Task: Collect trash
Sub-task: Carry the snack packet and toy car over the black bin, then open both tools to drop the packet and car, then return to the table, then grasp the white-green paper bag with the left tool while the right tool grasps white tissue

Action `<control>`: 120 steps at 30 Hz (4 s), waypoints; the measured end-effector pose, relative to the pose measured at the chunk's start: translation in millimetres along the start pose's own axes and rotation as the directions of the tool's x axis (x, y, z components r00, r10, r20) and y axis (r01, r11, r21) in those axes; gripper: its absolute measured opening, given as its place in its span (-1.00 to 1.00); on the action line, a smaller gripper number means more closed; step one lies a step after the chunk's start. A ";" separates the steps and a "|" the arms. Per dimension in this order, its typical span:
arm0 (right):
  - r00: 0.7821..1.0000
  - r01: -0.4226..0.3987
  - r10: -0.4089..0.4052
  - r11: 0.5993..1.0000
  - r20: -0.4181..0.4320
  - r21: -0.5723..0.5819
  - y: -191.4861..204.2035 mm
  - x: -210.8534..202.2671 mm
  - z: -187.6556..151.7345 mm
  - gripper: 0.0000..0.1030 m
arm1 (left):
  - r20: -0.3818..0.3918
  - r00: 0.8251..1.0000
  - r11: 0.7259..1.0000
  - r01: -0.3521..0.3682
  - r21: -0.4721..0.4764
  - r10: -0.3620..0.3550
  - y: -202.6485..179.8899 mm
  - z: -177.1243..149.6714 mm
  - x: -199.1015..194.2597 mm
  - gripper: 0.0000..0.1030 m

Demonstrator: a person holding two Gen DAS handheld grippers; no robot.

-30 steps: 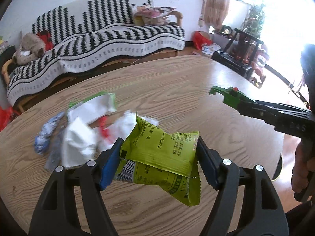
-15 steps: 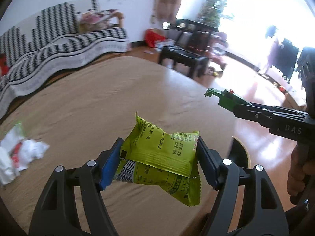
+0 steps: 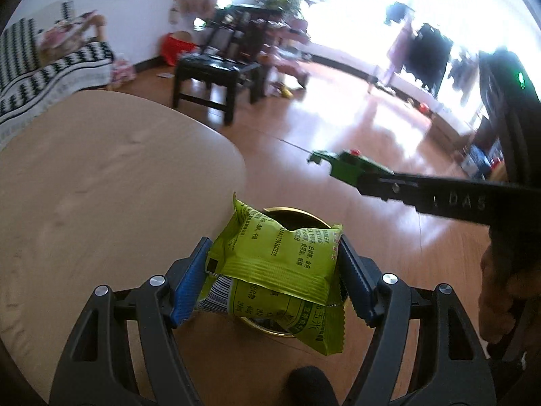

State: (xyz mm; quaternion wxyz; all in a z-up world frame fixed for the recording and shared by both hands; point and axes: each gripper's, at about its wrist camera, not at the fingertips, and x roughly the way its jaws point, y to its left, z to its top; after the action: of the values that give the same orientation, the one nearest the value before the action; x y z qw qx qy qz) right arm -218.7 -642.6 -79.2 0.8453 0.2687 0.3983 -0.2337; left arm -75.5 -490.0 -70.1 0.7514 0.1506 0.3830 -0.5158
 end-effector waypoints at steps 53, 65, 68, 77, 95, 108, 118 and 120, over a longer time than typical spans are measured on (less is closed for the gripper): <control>0.982 -0.173 0.184 0.965 0.041 -0.197 200.9 8.4 18.1 0.56 | 0.100 0.955 0.954 -0.264 -0.142 0.280 146.4 -35.0 -164.9 0.83; 0.934 -0.356 0.341 0.849 -0.108 -0.391 414.9 57.5 -23.7 0.62 | 0.044 0.835 0.778 -0.490 -0.393 0.548 298.0 -130.4 -289.0 0.84; 0.926 -0.378 0.348 0.830 -0.149 -0.411 453.7 75.3 -34.0 0.62 | 0.005 0.816 0.727 -0.513 -0.456 0.578 333.0 -151.3 -301.0 0.84; 0.912 -0.404 0.327 0.823 -0.248 -0.400 516.5 139.1 -51.3 0.62 | -0.047 0.804 0.696 -0.541 -0.471 0.593 386.3 -165.0 -288.8 0.84; 0.905 -0.425 0.320 0.704 -0.281 -0.569 585.8 171.3 -78.1 -0.16 | -0.114 0.818 0.709 -0.550 -0.441 0.564 413.0 -165.2 -252.5 0.03; 0.898 -0.421 0.414 0.702 -0.152 -0.574 537.9 90.9 -52.1 -0.47 | -0.027 0.815 0.732 -0.533 -0.424 0.579 370.6 -141.0 -284.4 0.02; 0.932 -0.337 0.351 0.741 -0.093 -0.581 462.0 51.1 -45.0 -0.47 | 0.029 0.856 0.810 -0.478 -0.339 0.517 307.1 -104.8 -270.4 0.02; 0.936 -0.329 0.341 0.756 -0.088 -0.566 445.6 48.8 -42.3 -0.47 | 0.030 0.861 0.821 -0.473 -0.321 0.507 294.4 -99.7 -264.5 0.02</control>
State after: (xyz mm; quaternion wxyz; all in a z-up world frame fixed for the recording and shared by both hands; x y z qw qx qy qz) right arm 57.6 -291.8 -21.5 0.9184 0.0672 0.3869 0.0487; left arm 98.6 -129.2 7.5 0.8932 0.0977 0.3622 -0.2481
